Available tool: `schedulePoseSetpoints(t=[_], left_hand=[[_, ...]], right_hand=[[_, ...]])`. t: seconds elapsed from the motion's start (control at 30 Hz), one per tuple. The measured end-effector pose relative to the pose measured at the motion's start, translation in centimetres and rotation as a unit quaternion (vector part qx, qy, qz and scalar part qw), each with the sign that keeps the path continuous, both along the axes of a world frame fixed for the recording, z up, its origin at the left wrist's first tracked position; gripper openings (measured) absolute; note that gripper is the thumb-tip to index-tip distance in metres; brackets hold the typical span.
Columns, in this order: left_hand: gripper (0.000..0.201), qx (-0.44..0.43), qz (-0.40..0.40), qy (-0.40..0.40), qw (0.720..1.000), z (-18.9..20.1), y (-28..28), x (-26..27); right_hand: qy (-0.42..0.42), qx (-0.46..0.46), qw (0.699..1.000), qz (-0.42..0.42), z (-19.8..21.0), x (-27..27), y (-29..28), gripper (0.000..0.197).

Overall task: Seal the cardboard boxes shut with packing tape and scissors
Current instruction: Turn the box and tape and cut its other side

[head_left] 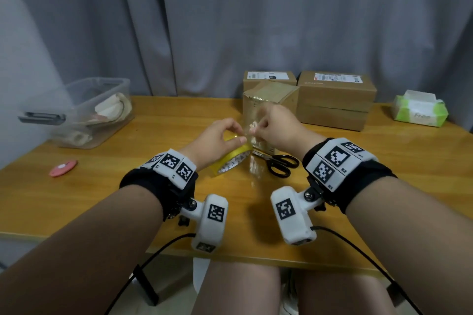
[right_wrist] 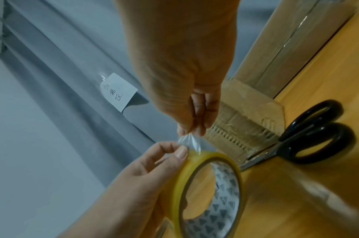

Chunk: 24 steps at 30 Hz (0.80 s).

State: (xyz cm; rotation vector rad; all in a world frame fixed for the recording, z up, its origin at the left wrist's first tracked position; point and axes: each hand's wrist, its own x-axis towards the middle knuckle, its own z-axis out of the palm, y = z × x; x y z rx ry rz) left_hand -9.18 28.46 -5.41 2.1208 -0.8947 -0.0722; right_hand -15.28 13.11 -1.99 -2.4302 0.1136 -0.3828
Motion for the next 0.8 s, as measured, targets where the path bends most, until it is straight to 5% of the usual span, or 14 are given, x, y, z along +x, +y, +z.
schedulePoseSetpoints(t=[0.07, 0.1, 0.2, 0.37, 0.7, 0.8], left_hand=[[0.012, -0.012, 0.015, 0.005, 1.000, -0.3, 0.0, -0.1], [0.011, -0.017, 0.023, 0.006, 1.000, -0.3, -0.1, -0.2], [0.007, -0.022, 0.043, 0.003, 0.999, -0.5, -0.6, -0.2], [0.007, -0.012, 0.055, -0.020, 0.998, -0.6, -0.9, -0.4], [0.014, 0.085, 0.043, -0.133, 0.987, -0.4, -1.0, -0.9], [0.014, 0.089, 0.044, -0.150, 0.984, -0.2, -0.5, -0.9]], right_hand=[[0.003, 0.087, 0.996, 0.026, -0.2, -0.4, -0.6, 0.047], [-0.001, 0.105, 0.994, 0.040, -0.2, -0.7, -0.7, 0.041], [-0.016, 0.056, 0.997, 0.052, -0.2, -0.7, -0.8, 0.015], [-0.027, 0.042, 0.998, 0.031, -1.4, -0.3, -0.6, 0.009], [0.012, -0.086, 0.996, -0.007, -2.5, 0.7, -0.1, 0.018], [0.046, -0.139, 0.989, -0.018, -2.7, 0.8, -0.4, 0.037]])
